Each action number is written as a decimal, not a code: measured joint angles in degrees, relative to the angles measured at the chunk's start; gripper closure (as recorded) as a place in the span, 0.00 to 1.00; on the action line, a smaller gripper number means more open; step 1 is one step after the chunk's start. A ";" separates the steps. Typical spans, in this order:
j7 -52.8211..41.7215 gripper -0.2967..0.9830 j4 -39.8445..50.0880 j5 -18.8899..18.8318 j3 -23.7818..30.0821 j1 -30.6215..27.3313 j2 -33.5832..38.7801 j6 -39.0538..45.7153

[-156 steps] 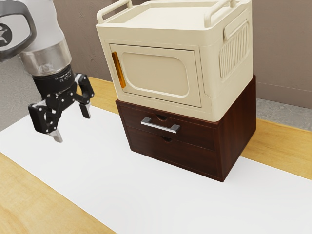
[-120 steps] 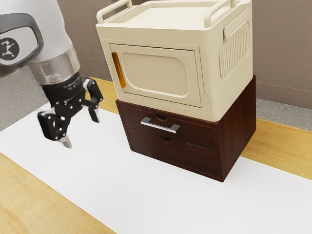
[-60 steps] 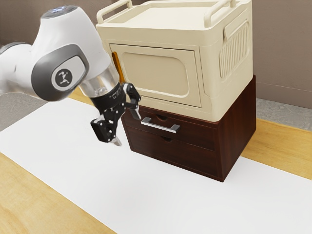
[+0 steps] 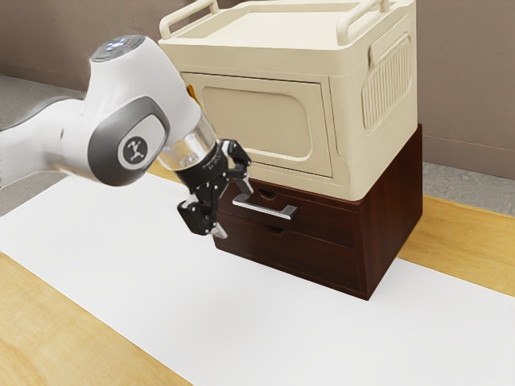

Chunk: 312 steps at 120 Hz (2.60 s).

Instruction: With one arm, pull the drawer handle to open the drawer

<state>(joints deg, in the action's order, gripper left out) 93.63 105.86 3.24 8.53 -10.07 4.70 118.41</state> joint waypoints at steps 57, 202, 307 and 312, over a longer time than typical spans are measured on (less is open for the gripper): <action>-1.09 0.36 -1.51 -0.33 0.23 -0.06 -2.63 2.38; -2.28 0.65 3.06 -0.04 -0.04 1.33 -1.89 3.65; -2.35 0.71 11.94 -0.41 -0.35 0.69 7.35 4.09; -2.34 0.71 12.27 -0.41 -0.34 0.70 7.61 4.07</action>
<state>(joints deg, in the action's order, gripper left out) 91.29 118.13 2.82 8.19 -9.37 12.30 122.48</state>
